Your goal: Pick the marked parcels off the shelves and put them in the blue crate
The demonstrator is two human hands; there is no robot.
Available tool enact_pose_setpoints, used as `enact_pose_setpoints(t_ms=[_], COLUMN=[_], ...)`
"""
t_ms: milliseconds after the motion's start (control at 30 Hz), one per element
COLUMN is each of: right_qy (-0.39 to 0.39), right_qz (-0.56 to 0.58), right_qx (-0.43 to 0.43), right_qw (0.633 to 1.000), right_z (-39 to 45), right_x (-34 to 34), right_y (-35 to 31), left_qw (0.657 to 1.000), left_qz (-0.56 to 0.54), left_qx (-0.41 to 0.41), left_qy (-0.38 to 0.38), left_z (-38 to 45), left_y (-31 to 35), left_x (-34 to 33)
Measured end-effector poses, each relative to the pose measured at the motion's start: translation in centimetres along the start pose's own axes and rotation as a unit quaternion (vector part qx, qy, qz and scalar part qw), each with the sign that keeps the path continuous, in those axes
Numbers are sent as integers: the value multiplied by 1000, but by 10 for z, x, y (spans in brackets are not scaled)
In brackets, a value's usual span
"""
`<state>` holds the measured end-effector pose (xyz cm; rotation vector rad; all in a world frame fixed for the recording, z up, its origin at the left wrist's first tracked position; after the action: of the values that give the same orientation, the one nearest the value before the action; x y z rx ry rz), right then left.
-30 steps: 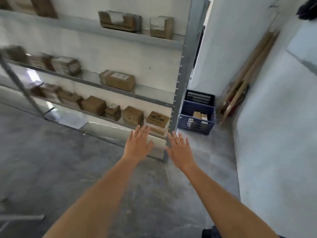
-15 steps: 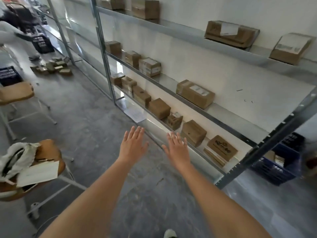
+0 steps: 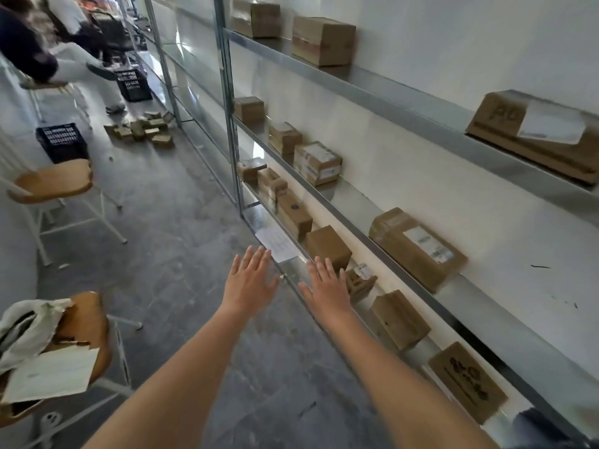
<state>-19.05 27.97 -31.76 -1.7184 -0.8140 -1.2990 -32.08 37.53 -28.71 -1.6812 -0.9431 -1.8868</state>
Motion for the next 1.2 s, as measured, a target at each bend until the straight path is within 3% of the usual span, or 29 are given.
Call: enact_pose_setpoints(t_ms=[433, 867, 1200], right_qy=[4, 30, -35], right_qz=[1, -9, -8], right_qx=[6, 37, 94], right_qw=[1000, 999, 995], right_z=[228, 444, 624], right_x=[16, 34, 9], right_y=[-30, -87, -184], left_qw=[1000, 999, 993], left_qz=[25, 19, 19], left_qx=[-8, 43, 112], left_qy=[-5, 11, 14], left_z=[208, 387, 515], left_y=[-96, -198, -333], left_x=[4, 25, 42])
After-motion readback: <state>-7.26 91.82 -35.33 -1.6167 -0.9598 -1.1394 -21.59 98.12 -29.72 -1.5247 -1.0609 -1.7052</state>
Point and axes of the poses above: each hand's wrist, its own z-axis towards the middle knuckle, its own x-axis out of the back of the hand, y = z × x, the point moved 9 cm from there along z, towards the middle knuckle, and after that the axes turned 1 degree about z, right-handed, at the moved point
